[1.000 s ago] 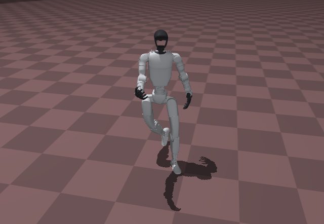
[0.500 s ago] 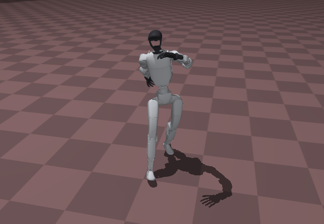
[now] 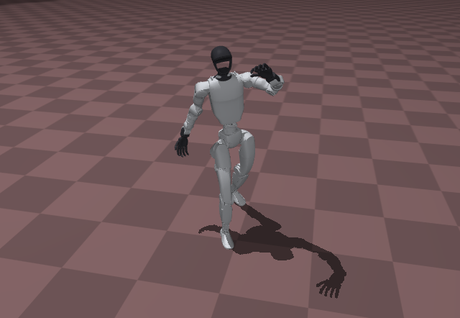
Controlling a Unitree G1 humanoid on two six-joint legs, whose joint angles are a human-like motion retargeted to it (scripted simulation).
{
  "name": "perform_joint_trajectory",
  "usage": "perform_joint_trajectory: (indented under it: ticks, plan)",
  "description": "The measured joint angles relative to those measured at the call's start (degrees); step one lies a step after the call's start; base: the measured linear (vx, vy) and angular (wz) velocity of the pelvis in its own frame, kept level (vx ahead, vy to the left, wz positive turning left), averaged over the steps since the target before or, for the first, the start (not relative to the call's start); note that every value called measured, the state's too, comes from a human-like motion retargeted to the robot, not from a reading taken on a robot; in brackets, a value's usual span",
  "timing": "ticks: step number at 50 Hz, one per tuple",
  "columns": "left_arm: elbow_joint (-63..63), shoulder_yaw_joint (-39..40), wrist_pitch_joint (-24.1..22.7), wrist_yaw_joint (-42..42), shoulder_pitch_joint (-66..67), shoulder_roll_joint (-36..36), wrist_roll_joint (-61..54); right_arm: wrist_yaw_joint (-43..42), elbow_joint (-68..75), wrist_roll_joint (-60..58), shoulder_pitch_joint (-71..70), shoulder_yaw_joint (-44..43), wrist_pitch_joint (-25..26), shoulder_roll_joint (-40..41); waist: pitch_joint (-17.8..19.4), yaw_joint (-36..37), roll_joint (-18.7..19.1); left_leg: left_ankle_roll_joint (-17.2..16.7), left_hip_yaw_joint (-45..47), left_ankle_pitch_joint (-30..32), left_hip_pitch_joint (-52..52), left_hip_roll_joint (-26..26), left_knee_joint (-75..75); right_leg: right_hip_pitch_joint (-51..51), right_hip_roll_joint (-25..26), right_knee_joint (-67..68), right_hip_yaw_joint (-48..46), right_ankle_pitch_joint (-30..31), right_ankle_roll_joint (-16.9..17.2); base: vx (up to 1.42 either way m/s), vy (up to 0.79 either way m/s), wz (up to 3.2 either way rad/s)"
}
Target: Kungfu
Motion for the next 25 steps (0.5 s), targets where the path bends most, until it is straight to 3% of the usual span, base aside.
perform_joint_trajectory:
  ticks: [3, 7, 12, 15, 18, 20, 22, 25]
  plan:
    - [-3.27, 2.98, 4.63, -2.47, 5.68, -3.18, -1.98, 8.43, -9.86, 12.04, 1.48, 1.53, 3.73, -8.68, 0.95, 3.53, -1.35, -2.47, -1.96, -0.6, -3.1, 1.23, -0.8, -0.65, -3.74, 3.16, -3.02, -2.75, 0.33, -0.13, -0.37, 1.86]
    - [-5.7, 5.66, 8.14, -3.56, 14.85, -11.27, 0.04, 12.58, -18.88, 23.79, 3.09, 7.43, 7.99, -23.34, 1.75, 8.66, -4.72, -6.63, -3.48, -2.15, -7.74, 2.99, -1.71, -1.86, -7.82, 7.13, -6.5, -5.72, 0.87, -0.16, -0.48, 1.82]
    - [-1.85, 5.47, 7.05, -5.46, 29.26, -26.65, 2.18, 15.73, -29.42, 30.48, 0.61, 11.98, 14.0, -37.33, 1.8, 15.72, -7.91, -15.84, -4.07, -4.44, -14.71, 7.2, -4.12, -4.03, -12.03, 12.14, -11.37, -9.33, 2.26, -0.17, -0.46, 1.82]
    - [3.3, 4.8, 5.27, -6.81, 37.77, -36.66, 5.65, 15.91, -36.26, 32.67, -6.09, 15.54, 16.21, -40.37, 2.23, 20.5, -7.52, -21.05, -3.22, -4.96, -20.39, 9.41, -5.6, -4.89, -14.95, 15.37, -15.73, -11.83, 3.49, -0.28, -0.32, 1.89]
    - [11.67, 5.06, 7.02, -0.16, 46.51, -44.83, 10.76, 17.57, -38.95, 30.05, -23.1, 25.23, 16.52, -36.73, 4.7, 23.21, -6.05, -23.95, 6.32, -5.94, -23.98, 13.12, -8.23, -5.68, -18.44, 18.98, -19.11, -14.15, 4.02, -0.4, -0.1, 1.66]
    - [20.1, 6.3, 9.33, 6.34, 51.31, -49.24, 14.09, 21.43, -33.68, 24.57, -38.67, 34.95, 15.55, -29.74, 6.2, 22.91, -5.27, -24.19, 10.63, -6.04, -25.69, 13.17, -9.97, -6.86, -21.57, 21.09, -19.93, -15.06, 4.28, -0.35, 0.11, 1.51]
    - [27.57, 7.98, 11.08, 8.54, 55.21, -52.09, 14.76, 27.23, -22.79, 17.46, -49.72, 42.18, 15.48, -20.0, 6.64, 22.92, -4.39, -24.19, 12.44, -5.6, -27.67, 12.74, -10.3, -8.74, -24.02, 22.95, -19.3, -15.9, 4.54, -0.17, 0.13, 1.14]
    - [32.99, 9.54, 10.89, 6.52, 59.29, -53.36, 12.89, 35.21, -3.52, 3.57, -58.81, 45.0, 20.55, -6.71, 7.2, 23.96, -2.95, -24.19, 16.49, -2.21, -29.75, 13.44, -11.41, -10.77, -26.34, 25.5, -19.46, -17.89, 4.61, -0.14, 0.05, 0.9]
